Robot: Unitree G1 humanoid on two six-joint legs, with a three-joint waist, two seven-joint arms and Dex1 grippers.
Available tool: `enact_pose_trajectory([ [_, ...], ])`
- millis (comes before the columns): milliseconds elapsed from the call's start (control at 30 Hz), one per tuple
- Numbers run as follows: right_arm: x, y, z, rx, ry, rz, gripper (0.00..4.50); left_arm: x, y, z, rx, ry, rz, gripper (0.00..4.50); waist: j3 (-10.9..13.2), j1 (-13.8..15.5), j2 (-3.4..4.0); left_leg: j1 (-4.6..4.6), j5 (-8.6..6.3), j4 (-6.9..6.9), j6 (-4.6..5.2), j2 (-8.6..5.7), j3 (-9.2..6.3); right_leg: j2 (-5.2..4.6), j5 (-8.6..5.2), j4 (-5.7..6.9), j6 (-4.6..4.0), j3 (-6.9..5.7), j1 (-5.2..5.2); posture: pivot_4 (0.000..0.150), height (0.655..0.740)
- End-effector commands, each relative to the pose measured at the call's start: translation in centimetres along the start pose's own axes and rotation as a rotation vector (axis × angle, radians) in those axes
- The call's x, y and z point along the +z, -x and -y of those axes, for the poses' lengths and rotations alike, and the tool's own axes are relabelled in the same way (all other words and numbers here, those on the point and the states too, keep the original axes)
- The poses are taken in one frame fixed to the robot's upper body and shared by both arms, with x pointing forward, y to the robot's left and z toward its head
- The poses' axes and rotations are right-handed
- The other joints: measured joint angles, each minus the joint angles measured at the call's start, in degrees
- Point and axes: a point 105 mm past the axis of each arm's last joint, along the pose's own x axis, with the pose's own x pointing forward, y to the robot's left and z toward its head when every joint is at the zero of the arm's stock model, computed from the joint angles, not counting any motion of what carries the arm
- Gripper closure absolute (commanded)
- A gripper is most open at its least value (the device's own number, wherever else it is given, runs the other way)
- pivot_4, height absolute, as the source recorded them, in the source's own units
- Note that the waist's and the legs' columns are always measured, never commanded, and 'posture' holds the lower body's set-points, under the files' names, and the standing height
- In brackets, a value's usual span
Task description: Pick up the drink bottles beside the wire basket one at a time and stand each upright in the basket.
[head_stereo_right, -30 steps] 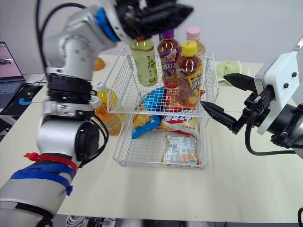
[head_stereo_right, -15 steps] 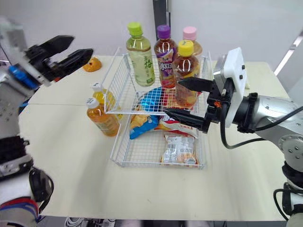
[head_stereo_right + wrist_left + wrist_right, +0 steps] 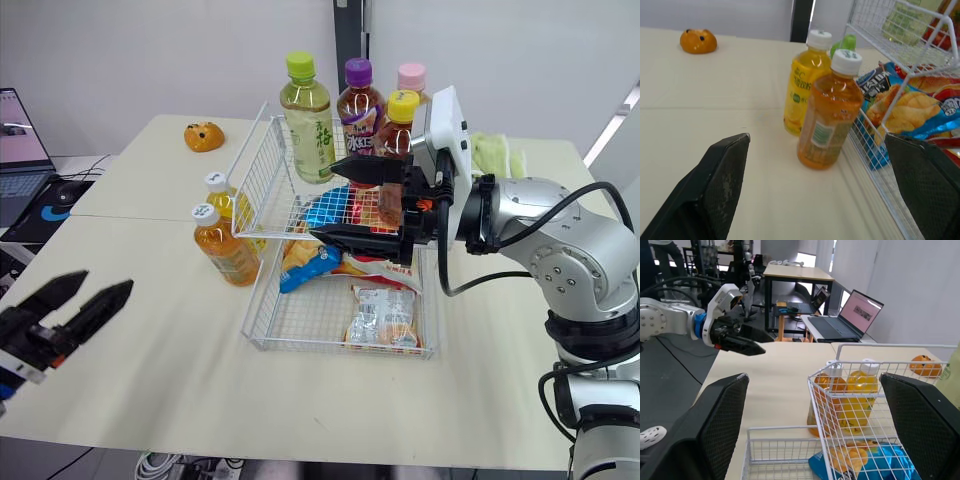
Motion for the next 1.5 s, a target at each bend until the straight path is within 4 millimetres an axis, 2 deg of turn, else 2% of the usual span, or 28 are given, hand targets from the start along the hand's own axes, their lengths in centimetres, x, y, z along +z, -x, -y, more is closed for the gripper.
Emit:
enact_pose_trajectory([
  [33,1.1,0.1,0.1,0.005,0.055,0.024,0.00,1.3,-0.2,0.8,-0.018,-0.061,0.049,0.04,0.0,0.0,0.00,0.06,-0.02,-0.01,0.04,0.00,-0.04,0.00,0.00,0.00,0.00,-0.04,0.07,0.150,0.7400],
  [200,1.1,0.3,0.0,-0.016,0.061,0.022,0.00,2.4,-4.4,1.6,-0.073,-0.116,0.108,0.04,0.0,0.4,0.00,0.17,-0.04,-0.02,0.07,-0.04,-0.17,0.01,0.02,0.01,-0.04,-0.13,0.25,0.150,0.7400],
  [400,1.1,0.9,0.0,-0.084,0.063,0.018,0.00,2.5,-10.1,2.5,-0.103,-0.184,0.146,0.04,0.0,0.6,0.01,0.17,-0.02,-0.05,0.04,-0.06,-0.16,0.02,0.03,-0.05,-0.04,-0.09,0.27,0.150,0.7400],
  [667,1.2,1.5,-0.4,-0.139,0.076,-0.003,0.00,2.7,-13.9,3.1,-0.134,-0.230,0.170,0.04,0.0,0.0,0.02,0.15,-0.02,-0.09,0.04,-0.05,-0.12,0.03,0.02,-0.11,-0.04,-0.07,0.23,0.150,0.7400],
  [933,1.3,1.9,-0.6,-0.169,0.085,-0.019,0.00,1.7,-14.8,2.7,-0.141,-0.246,0.140,0.04,0.0,-0.2,0.03,0.15,0.02,-0.10,-0.04,-0.04,-0.11,0.03,0.02,-0.11,-0.03,-0.06,0.22,0.150,0.7400],
  [1267,1.5,1.9,-0.7,-0.176,0.092,-0.023,0.00,1.6,-15.1,2.8,-0.150,-0.223,0.147,3.08,0.0,-0.2,0.03,0.14,0.01,-0.10,-0.02,-0.04,-0.11,0.03,0.02,-0.12,-0.03,-0.06,0.22,0.150,0.7400],
  [1400,1.6,2.0,-0.5,-0.177,0.096,-0.023,0.00,2.1,-14.6,2.2,-0.141,-0.228,0.156,3.13,0.0,-0.2,0.03,0.13,0.01,-0.10,-0.02,-0.05,-0.11,0.03,0.02,-0.13,-0.03,-0.06,0.22,0.150,0.7400],
  [1500,1.6,1.9,-0.5,-0.171,0.096,-0.022,0.00,4.1,-13.6,2.6,-0.208,-0.180,0.204,3.13,0.0,-0.3,0.02,0.13,0.01,-0.11,-0.02,-0.04,-0.11,0.03,0.01,-0.13,-0.02,-0.06,0.21,0.150,0.7400],
])
